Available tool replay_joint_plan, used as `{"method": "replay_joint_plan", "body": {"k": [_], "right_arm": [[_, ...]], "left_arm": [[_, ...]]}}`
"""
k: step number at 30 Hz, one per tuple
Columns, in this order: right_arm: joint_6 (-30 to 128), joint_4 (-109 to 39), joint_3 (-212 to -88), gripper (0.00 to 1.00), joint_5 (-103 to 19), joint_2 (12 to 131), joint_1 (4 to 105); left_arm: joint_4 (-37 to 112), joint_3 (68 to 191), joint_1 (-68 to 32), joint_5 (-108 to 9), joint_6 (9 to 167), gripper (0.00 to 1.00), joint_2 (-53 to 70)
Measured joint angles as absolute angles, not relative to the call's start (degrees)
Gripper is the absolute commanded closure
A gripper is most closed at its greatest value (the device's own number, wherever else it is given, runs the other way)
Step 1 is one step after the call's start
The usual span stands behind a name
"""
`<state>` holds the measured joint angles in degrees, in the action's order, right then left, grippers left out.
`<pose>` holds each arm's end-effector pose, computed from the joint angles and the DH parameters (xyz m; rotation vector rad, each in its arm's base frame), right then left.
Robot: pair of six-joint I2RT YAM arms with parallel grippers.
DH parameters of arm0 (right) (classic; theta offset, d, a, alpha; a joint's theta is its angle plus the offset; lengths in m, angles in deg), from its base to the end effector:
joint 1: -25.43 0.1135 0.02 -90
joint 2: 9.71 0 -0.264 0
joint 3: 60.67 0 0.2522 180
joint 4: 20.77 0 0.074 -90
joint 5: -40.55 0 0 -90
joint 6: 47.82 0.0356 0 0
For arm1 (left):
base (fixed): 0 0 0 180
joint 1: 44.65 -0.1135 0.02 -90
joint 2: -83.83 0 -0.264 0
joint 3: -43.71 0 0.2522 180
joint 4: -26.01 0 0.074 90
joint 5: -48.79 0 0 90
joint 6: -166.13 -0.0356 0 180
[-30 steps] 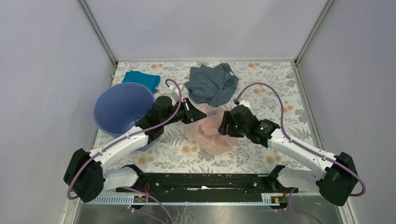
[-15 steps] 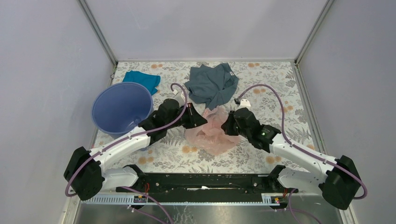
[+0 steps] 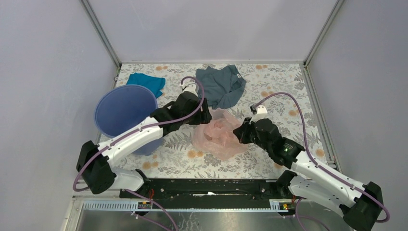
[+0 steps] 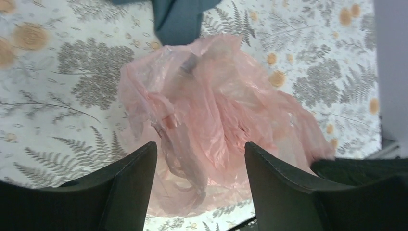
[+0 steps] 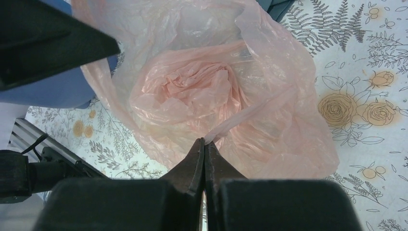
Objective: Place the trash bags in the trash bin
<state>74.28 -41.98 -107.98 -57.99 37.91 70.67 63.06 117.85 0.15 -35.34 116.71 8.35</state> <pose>0.1417 0.1353 0.2671 -0.1288 2.0128 0.7392 0.2095 -0.2030 0.2952 0.0280 2.3286 -0.6755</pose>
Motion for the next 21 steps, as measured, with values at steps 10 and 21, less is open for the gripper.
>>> {"method": "replay_joint_plan", "body": {"k": [10, 21], "right_arm": [[74.63, -46.94, -108.06, 1.00, -59.41, 34.33, 70.67], [73.67, -58.35, -128.85, 1.00, -56.74, 58.30, 49.33]], "left_arm": [[71.74, 123.93, 0.32, -27.36, 113.11, 1.00, 1.53], [66.78, 142.33, -4.23, -43.21, 109.11, 1.00, -13.75]]}}
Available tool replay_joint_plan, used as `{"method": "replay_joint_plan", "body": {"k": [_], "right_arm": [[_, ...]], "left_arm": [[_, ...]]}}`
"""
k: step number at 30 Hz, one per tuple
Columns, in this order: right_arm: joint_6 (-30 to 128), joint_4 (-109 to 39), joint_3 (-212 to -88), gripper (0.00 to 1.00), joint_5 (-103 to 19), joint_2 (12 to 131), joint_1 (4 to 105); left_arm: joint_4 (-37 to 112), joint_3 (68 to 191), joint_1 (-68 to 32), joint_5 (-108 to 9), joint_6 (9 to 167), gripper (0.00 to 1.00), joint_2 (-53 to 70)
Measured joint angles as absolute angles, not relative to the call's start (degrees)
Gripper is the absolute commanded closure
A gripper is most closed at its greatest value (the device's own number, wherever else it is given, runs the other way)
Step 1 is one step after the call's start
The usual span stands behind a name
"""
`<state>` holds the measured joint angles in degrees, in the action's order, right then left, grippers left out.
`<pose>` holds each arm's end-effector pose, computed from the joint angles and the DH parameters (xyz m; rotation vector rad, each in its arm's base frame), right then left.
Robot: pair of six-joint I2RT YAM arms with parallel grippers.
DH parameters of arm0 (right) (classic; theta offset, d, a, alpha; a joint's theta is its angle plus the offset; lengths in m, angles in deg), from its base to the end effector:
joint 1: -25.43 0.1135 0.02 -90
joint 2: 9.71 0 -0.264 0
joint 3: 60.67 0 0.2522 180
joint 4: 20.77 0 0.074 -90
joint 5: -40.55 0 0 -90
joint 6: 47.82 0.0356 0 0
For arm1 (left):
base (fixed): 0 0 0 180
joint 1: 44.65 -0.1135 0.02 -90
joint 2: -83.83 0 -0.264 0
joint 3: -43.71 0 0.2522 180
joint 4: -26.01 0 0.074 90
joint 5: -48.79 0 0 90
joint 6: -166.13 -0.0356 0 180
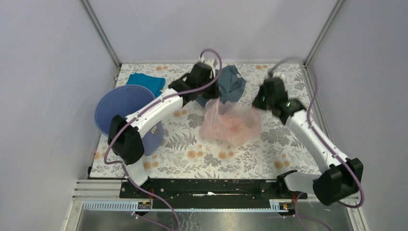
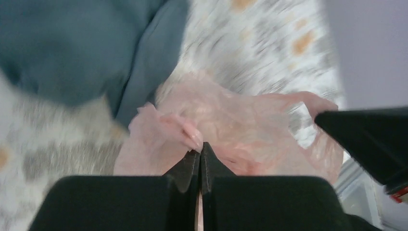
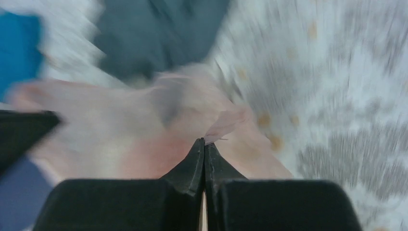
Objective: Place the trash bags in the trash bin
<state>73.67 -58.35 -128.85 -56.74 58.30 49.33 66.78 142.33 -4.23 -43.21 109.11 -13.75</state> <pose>0.2397 0.1013 0.2926 0.2191 2.2351 0.3889 0.2971 -0.2546 0.3097 0.1729 2.3600 -0.6966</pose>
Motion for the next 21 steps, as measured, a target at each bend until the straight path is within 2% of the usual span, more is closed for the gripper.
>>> {"method": "replay_joint_plan", "body": {"k": [4, 5, 7, 9, 11, 14, 15, 18, 21], "right_arm": [[67.46, -62.98, -159.91, 1.00, -53.42, 64.18, 45.86], [65.80, -60.47, -166.14, 1.00, -51.60, 63.50, 46.03], [63.15, -54.11, -170.90, 1.00, -48.57, 58.08, 46.36], [61.25, -48.43, -166.79, 1.00, -46.71, 48.82, 46.43], [60.60, -41.76, -156.43, 1.00, -46.18, 37.49, 46.47], [62.45, -34.41, -137.74, 1.00, -44.59, 28.07, 46.49], [62.96, -34.00, -134.86, 1.00, -44.19, 27.88, 46.49], [67.18, -37.67, -115.21, 1.00, -41.70, 33.30, 46.47], [68.42, -50.59, -110.34, 1.00, -42.07, 37.25, 46.47]], "left_arm": [[64.00, 160.52, -2.52, -46.44, 101.59, 1.00, -14.86], [61.38, 161.26, -0.82, -45.65, 99.53, 1.00, -12.53], [52.77, 156.56, 4.21, -42.88, 95.82, 1.00, -2.80], [45.58, 149.17, 9.13, -40.56, 93.46, 1.00, 8.89], [40.86, 143.84, 8.93, -36.39, 92.60, 1.00, 16.50], [34.39, 135.86, 5.39, -30.75, 93.22, 1.00, 18.71], [34.28, 132.69, 5.09, -30.11, 93.74, 1.00, 17.92], [38.58, 121.46, 5.13, -30.44, 95.66, 1.00, 10.55], [49.64, 117.55, 5.13, -32.85, 96.04, 1.00, 2.49]]}}
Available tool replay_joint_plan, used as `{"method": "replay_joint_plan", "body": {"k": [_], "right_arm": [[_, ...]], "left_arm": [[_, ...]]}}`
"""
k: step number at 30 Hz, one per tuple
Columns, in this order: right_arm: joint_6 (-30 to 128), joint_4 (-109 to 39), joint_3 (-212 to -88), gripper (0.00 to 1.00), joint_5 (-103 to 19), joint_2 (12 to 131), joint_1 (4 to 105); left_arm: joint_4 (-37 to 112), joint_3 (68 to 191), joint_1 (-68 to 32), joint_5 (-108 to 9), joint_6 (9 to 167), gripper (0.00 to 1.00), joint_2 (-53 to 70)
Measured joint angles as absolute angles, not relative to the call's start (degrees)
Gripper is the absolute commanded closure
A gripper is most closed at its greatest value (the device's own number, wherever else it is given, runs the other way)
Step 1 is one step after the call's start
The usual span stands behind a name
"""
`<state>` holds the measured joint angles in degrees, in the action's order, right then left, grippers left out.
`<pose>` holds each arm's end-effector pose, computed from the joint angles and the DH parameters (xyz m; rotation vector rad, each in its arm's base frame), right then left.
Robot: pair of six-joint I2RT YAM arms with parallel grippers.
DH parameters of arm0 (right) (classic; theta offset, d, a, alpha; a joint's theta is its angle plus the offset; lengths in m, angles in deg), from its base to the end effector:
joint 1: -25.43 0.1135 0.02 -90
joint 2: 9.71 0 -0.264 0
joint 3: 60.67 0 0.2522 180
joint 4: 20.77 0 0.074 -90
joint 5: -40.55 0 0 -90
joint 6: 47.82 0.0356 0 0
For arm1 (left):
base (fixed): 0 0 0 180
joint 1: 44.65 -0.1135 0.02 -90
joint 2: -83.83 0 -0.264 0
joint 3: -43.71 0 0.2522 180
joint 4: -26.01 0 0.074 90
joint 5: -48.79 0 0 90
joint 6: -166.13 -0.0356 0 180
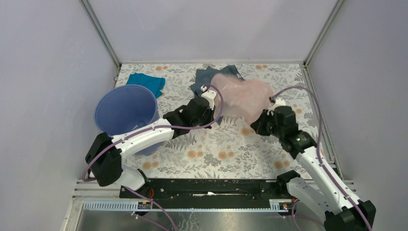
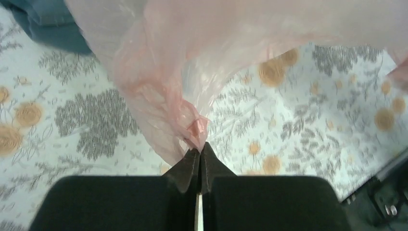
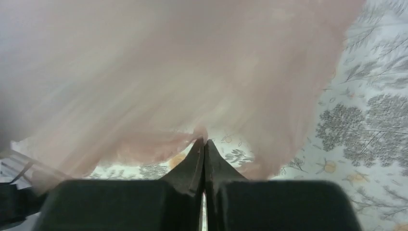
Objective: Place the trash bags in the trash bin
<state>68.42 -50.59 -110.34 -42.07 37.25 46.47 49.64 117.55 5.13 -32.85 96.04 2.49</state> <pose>0.1748 0.0721 0.2686 0.0125 2.1020 0.6391 0.2130 -0.2439 0.2851 0.4704 2.1088 -0.5665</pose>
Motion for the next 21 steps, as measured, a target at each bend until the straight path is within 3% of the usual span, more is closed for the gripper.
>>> {"method": "replay_joint_plan", "body": {"k": [2, 5, 7, 10, 15, 21], "right_arm": [[67.55, -57.30, -117.22, 1.00, -42.53, 38.06, 46.49], [65.30, -58.98, -141.81, 1.00, -42.51, 43.33, 46.47], [64.20, -55.40, -155.12, 1.00, -42.18, 44.71, 46.47], [63.09, -49.39, -162.05, 1.00, -41.20, 40.60, 46.47], [62.98, -43.31, -145.85, 1.00, -41.37, 27.55, 46.49], [68.25, -49.30, -111.08, 1.00, -39.17, 31.81, 46.47]], "left_arm": [[56.42, 120.15, 5.11, -34.77, 95.69, 1.00, 1.55], [62.41, 137.13, 5.13, -38.53, 94.96, 1.00, 1.35], [59.13, 150.92, 5.13, -41.24, 94.94, 1.00, 1.81], [48.97, 155.69, 5.39, -43.23, 95.25, 1.00, 9.68], [37.84, 137.33, 5.83, -36.89, 98.53, 1.00, 28.19], [46.65, 115.64, 5.44, -34.44, 103.42, 1.00, 19.34]]}}
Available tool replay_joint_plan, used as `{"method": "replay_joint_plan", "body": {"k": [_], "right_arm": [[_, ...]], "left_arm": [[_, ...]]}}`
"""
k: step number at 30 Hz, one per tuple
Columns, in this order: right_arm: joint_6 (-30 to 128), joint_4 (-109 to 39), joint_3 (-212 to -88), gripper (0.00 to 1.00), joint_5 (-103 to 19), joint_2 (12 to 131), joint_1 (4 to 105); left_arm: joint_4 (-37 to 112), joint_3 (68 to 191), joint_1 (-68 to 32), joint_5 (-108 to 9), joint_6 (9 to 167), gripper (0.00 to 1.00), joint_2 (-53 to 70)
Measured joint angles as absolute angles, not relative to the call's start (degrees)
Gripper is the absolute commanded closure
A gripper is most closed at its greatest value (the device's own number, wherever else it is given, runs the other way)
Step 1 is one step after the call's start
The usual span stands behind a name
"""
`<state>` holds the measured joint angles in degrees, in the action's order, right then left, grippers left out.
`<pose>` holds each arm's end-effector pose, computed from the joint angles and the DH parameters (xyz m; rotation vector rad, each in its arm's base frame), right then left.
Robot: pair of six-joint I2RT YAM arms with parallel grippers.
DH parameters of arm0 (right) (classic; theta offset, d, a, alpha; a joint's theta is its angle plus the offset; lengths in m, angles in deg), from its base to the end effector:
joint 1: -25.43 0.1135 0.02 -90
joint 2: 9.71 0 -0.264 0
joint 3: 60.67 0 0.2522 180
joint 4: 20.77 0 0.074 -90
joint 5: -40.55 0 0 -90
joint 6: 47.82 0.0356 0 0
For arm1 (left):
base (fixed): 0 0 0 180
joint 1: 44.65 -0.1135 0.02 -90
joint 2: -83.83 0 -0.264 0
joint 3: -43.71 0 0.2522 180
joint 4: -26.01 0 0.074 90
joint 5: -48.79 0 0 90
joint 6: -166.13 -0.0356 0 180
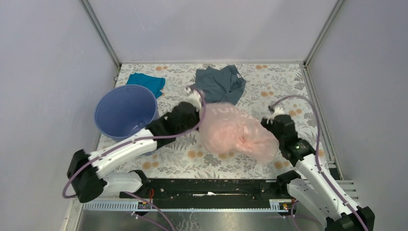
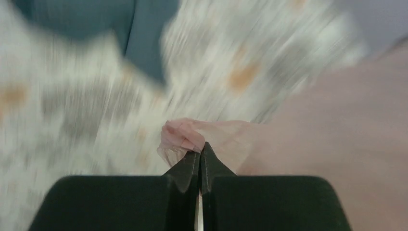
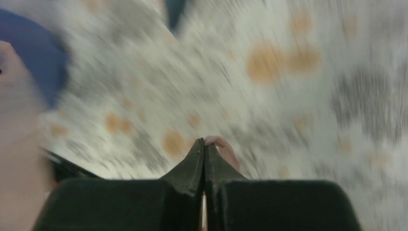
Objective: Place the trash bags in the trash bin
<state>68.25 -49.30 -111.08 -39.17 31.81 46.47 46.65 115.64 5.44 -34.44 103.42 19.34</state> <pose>0.1603 0.0685 0.2908 -0.0384 1.9751 0.7179 0.1719 -0.1989 0.3594 0.2854 1.8617 -0.8453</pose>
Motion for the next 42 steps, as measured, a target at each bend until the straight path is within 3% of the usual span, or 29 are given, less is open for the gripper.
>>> {"method": "replay_joint_plan", "body": {"k": [2, 4, 6, 11, 14, 16, 21, 27, 29, 31, 33, 38, 40, 42], "right_arm": [[69.78, -57.28, -104.94, 1.00, -39.36, 32.03, 46.47], [69.93, -61.50, -106.88, 1.00, -40.09, 31.94, 46.47], [68.49, -64.34, -118.58, 1.00, -41.48, 35.42, 46.47], [62.65, -61.39, -161.57, 1.00, -44.30, 49.78, 46.47], [60.71, -57.01, -173.37, 1.00, -44.28, 48.27, 46.47], [60.27, -54.00, -171.12, 1.00, -43.91, 42.85, 46.47], [60.31, -49.21, -150.53, 1.00, -46.29, 27.42, 46.49], [65.80, -52.82, -117.37, 1.00, -46.64, 29.93, 46.49], [67.33, -58.94, -112.46, 1.00, -46.34, 31.83, 46.49], [67.42, -62.26, -115.30, 1.00, -46.38, 33.34, 46.49], [66.45, -64.42, -126.38, 1.00, -46.36, 37.17, 46.49], [63.74, -58.87, -164.52, 1.00, -43.84, 46.39, 46.47], [63.37, -53.26, -169.98, 1.00, -41.72, 43.59, 46.49], [63.42, -48.71, -167.47, 1.00, -40.02, 37.69, 46.49]], "left_arm": [[54.89, 109.09, 5.44, -34.92, 104.10, 1.00, 14.77], [61.32, 108.67, 5.41, -34.11, 103.34, 1.00, 14.36], [65.56, 116.67, 5.19, -32.82, 101.00, 1.00, 13.44], [62.26, 158.66, 4.76, -33.37, 94.09, 1.00, 3.32], [51.98, 163.77, 5.17, -36.32, 92.32, 1.00, 8.52], [45.08, 155.69, 5.61, -36.65, 91.95, 1.00, 17.37], [37.73, 131.71, 5.02, -26.16, 92.95, 1.00, 33.31], [48.77, 110.14, 2.83, -22.16, 98.77, 1.00, 26.47], [55.48, 107.97, 2.51, -23.84, 99.62, 1.00, 23.19], [58.78, 110.64, 2.38, -25.92, 99.34, 1.00, 21.22], [62.50, 120.32, 2.24, -28.37, 98.51, 1.00, 17.75], [58.80, 160.45, 2.81, -39.97, 98.05, 1.00, 6.58], [50.65, 163.51, 4.41, -44.04, 98.31, 1.00, 10.29], [43.06, 157.30, 5.85, -45.54, 98.46, 1.00, 17.81]]}}
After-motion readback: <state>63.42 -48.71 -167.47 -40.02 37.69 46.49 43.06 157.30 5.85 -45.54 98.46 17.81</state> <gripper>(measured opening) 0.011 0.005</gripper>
